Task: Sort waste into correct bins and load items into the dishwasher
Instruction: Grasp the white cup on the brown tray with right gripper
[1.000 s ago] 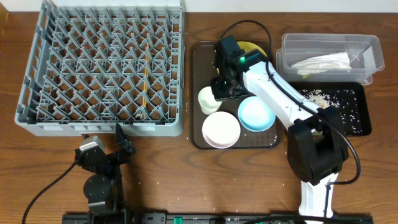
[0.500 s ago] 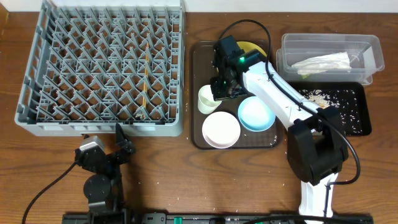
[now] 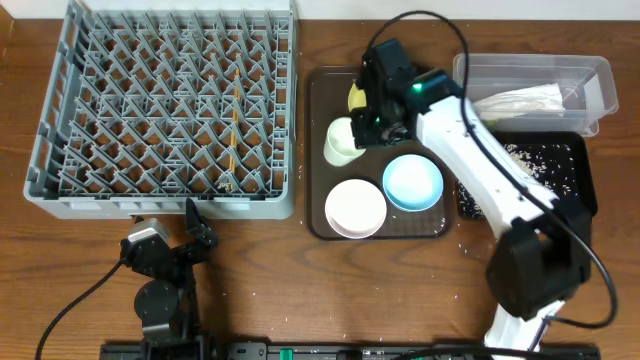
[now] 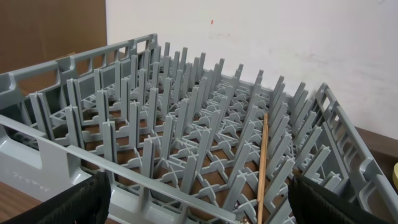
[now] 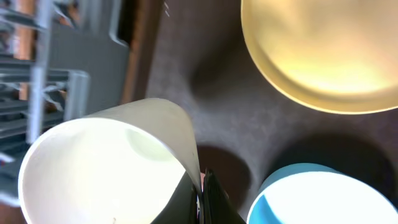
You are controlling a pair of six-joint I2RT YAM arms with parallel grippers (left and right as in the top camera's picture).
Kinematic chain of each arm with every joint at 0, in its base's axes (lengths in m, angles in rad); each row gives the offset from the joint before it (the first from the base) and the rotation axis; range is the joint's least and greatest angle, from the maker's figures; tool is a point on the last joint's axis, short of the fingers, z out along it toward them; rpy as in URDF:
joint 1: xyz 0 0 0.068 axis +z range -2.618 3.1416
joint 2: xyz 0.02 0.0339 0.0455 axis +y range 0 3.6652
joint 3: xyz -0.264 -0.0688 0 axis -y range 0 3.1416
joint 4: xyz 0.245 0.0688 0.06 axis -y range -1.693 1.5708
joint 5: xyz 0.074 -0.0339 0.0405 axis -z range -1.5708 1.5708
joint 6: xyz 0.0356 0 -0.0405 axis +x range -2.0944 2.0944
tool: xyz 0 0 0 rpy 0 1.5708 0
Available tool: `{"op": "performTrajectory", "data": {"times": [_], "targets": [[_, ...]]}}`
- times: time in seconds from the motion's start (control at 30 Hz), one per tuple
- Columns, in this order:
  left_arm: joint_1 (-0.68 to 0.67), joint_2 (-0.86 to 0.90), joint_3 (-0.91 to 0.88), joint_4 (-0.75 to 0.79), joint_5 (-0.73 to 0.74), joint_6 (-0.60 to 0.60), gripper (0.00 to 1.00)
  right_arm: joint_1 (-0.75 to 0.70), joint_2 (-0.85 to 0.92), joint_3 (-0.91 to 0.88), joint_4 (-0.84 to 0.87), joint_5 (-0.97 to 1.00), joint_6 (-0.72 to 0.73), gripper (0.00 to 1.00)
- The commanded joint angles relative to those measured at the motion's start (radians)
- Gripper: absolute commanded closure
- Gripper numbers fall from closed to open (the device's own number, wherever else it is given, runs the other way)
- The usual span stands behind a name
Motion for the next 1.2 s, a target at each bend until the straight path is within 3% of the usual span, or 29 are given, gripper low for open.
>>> {"op": "performTrajectory", "data": {"times": [0.0, 1.17], "targets": [[0.002, -0.006, -0.031, -0.017, -0.005, 0.008, 0.08, -0.001, -0.026, 0.024, -0.001, -0.008, -0.022, 0.99], [0.002, -0.004, -0.031, -0.017, -0.005, 0.009, 0.08, -0.01, -0.026, 0.024, -0.001, -0.008, -0.037, 0.99]]}}
